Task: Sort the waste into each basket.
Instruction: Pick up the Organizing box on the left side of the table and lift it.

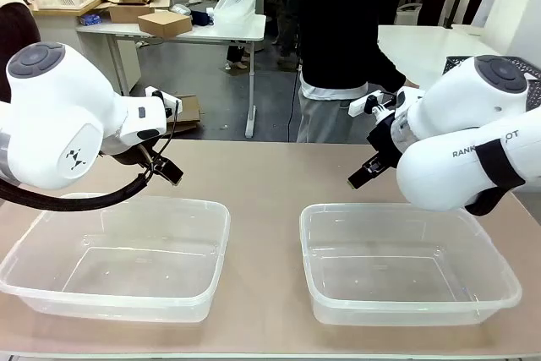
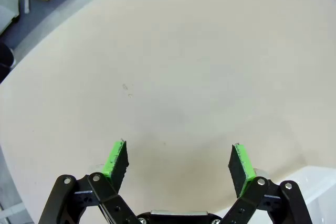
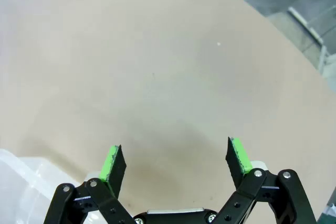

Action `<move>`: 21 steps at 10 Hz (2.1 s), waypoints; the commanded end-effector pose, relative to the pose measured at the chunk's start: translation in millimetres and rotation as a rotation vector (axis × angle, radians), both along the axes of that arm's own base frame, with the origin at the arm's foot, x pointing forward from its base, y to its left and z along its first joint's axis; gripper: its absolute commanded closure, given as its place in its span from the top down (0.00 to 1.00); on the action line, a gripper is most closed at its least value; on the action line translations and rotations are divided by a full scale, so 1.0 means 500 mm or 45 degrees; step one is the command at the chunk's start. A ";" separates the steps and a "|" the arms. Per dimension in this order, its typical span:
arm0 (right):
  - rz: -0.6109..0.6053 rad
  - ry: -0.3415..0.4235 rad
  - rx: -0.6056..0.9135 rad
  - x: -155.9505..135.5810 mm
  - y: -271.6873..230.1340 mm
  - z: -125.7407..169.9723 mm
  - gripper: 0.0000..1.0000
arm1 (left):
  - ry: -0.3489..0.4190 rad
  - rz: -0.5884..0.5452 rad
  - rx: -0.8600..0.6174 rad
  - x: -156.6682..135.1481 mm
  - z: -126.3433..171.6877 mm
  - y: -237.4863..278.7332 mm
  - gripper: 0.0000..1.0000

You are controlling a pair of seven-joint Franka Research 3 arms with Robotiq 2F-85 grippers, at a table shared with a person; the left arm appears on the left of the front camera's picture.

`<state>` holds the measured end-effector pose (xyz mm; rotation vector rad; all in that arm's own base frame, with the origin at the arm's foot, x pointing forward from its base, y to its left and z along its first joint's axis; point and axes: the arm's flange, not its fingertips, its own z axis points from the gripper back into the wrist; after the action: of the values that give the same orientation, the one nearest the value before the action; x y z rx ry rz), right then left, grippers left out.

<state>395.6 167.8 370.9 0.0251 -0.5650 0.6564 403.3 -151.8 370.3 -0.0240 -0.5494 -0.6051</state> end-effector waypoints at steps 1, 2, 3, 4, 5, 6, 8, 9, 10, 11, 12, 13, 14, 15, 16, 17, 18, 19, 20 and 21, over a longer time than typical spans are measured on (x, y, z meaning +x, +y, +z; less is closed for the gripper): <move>0.000 0.000 0.001 0.000 0.000 0.000 1.00 | 0.000 0.000 0.000 0.000 0.000 0.000 1.00; 0.000 0.000 0.001 0.000 0.000 0.000 1.00 | 0.000 0.000 0.000 0.000 0.000 0.000 1.00; 0.000 0.000 0.000 0.000 0.000 0.000 1.00 | 0.000 0.000 0.000 0.000 0.000 0.000 1.00; 0.022 0.040 -0.053 -0.016 -0.033 0.055 1.00 | 0.009 -0.040 0.039 -0.041 0.074 0.014 1.00; 0.016 0.006 -0.036 -0.079 -0.089 0.149 1.00 | 0.062 -0.016 0.073 -0.123 0.171 0.033 1.00; 0.002 -0.092 -0.002 -0.171 -0.159 0.237 1.00 | 0.029 -0.019 0.132 -0.217 0.244 0.065 1.00; 0.032 -0.122 0.021 -0.331 -0.263 0.292 1.00 | -0.014 -0.309 0.070 -0.385 0.315 0.130 1.00; 0.119 -0.011 0.068 -0.373 -0.269 0.270 1.00 | 0.075 -0.470 0.007 -0.420 0.297 0.133 1.00; 0.159 0.080 0.106 -0.371 -0.239 0.232 1.00 | 0.135 -0.394 -0.041 -0.404 0.262 0.127 1.00; 0.018 -0.098 0.064 -0.193 -0.213 0.398 1.00 | 0.004 -0.288 0.070 -0.287 0.399 0.068 1.00; 0.078 -0.022 0.084 -0.256 -0.238 0.416 1.00 | 0.004 -0.288 0.070 -0.287 0.399 0.068 1.00; 0.302 0.164 0.364 -0.223 -0.236 0.378 1.00 | 0.047 -0.390 0.008 -0.361 0.428 0.090 1.00; 0.280 0.358 0.753 -0.220 -0.304 0.345 1.00 | 0.102 -0.473 -0.325 -0.360 0.419 0.160 1.00; 0.197 0.609 1.133 -0.222 -0.382 0.327 1.00 | 0.198 -0.580 -0.816 -0.365 0.417 0.252 1.00; -0.041 0.775 1.479 -0.201 -0.448 0.317 1.00 | 0.199 -0.517 -1.173 -0.360 0.402 0.325 1.00; -0.255 0.857 1.833 -0.191 -0.504 0.289 1.00 | 0.266 -0.449 -1.449 -0.347 0.370 0.380 1.00; -0.389 0.860 2.008 -0.196 -0.539 0.268 1.00 | 0.364 -0.341 -1.614 -0.339 0.333 0.408 1.00; -0.489 0.757 2.170 -0.209 -0.572 0.265 1.00 | 0.453 -0.271 -1.657 -0.329 0.296 0.412 1.00; -0.529 0.638 2.269 -0.226 -0.597 0.272 1.00 | 0.556 -0.230 -1.658 -0.318 0.261 0.388 1.00; -0.511 0.572 2.334 -0.241 -0.610 0.288 1.00 | 0.692 -0.191 -1.662 -0.299 0.224 0.348 1.00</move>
<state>279.5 -145.7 498.9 1.3903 -0.4060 0.1058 262.8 81.3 525.1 -1.3230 -0.5012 -0.4846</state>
